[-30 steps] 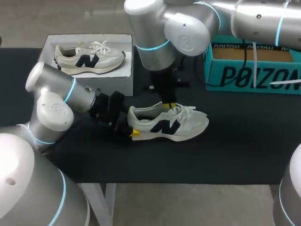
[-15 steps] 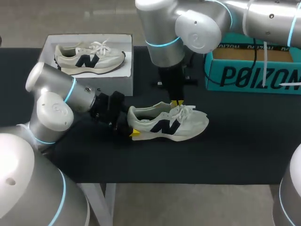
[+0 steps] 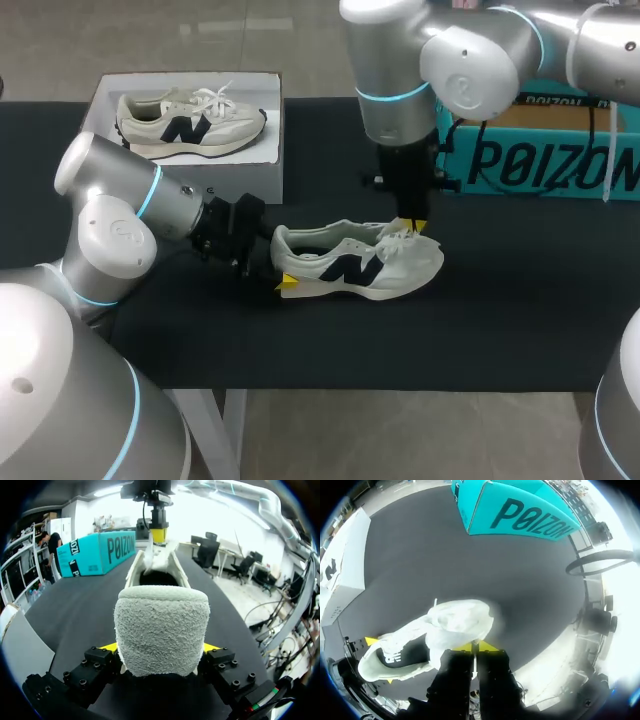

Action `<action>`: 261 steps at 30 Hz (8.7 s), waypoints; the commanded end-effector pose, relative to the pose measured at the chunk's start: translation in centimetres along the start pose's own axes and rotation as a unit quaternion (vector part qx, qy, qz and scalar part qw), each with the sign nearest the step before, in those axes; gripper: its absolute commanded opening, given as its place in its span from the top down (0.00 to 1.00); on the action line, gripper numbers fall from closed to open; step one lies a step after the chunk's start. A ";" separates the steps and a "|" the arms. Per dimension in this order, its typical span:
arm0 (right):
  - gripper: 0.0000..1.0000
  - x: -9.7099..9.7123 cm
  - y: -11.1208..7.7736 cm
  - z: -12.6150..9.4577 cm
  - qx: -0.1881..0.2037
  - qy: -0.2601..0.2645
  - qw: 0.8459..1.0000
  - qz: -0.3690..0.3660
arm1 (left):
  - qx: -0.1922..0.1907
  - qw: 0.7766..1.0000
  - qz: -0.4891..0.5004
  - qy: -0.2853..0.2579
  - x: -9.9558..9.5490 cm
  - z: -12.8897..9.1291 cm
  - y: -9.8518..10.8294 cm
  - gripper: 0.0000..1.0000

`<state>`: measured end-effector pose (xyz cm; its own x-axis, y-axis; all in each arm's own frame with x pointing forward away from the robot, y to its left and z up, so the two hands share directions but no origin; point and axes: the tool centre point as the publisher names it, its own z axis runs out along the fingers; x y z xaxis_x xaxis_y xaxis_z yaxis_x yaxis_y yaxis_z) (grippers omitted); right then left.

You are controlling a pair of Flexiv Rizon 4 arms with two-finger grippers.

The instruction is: Take the shoe out of the shoebox, open the shoe tongue, remove and reinsert the insole, then place the shoe into the shoebox

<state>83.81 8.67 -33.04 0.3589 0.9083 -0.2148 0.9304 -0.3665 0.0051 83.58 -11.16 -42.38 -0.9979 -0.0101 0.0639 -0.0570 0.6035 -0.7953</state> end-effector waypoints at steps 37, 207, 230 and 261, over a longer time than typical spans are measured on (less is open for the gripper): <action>0.00 4.0 -3.2 -12.3 -0.035 0.215 0.805 -0.551 | -0.001 1.000 0.000 0.000 -0.1 0.4 0.1 1.00; 1.00 11.3 -1.7 -0.2 -0.064 0.043 0.623 -0.778 | -0.001 1.000 0.000 0.000 -0.1 0.4 0.1 1.00; 1.00 11.6 -2.2 4.4 -0.045 0.057 0.639 -0.765 | -0.001 1.000 0.000 0.000 -0.1 0.4 0.1 1.00; 0.69 12.5 -1.6 6.5 -0.032 0.074 0.643 -0.761 | -0.001 1.000 0.000 0.000 -0.1 0.4 0.1 1.00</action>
<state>85.87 19.02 -41.05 -0.9741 0.2176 0.0616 0.2141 0.9750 -0.0587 83.64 -11.19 -42.40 -0.9979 -0.0106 0.0646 -0.0579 0.6037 -0.7951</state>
